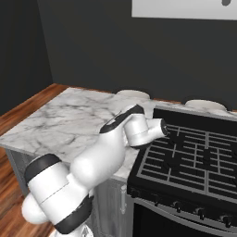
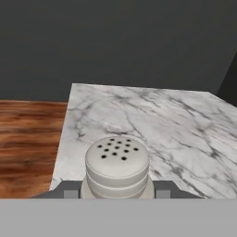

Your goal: Collect the turmeric, ketchup, and shaker from the cabinet and place them next to the stove.

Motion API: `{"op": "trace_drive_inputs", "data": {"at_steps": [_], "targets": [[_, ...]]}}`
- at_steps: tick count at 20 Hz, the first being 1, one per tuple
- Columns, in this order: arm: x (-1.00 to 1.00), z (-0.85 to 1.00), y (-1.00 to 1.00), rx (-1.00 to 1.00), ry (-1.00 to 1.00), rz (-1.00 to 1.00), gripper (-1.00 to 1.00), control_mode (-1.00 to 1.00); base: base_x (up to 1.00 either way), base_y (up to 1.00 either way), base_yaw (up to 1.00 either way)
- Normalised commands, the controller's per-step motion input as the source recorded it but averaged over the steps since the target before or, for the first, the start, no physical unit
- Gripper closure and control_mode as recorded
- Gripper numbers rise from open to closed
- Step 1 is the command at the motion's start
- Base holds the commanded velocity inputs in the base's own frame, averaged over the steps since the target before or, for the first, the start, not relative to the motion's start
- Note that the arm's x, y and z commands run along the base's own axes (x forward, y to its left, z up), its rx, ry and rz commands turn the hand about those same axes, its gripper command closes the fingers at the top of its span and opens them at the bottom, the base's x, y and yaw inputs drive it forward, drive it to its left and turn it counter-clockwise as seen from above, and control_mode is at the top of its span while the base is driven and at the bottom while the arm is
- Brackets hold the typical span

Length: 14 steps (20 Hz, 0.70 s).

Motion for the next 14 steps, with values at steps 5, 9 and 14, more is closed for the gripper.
{"op": "trace_drive_inputs", "data": {"at_steps": [5,9,14], "targets": [[0.29,-0.17,-0.19,0.06,0.0,0.05,1.0,-1.0,0.0,0.0,0.0],[0.29,-0.23,-0.11,0.07,0.0,0.04,1.0,-1.0,0.0,0.0,0.0],[0.3,-0.27,0.0,0.05,0.0,0.01,1.0,-1.0,0.0,0.0,0.0]]}}
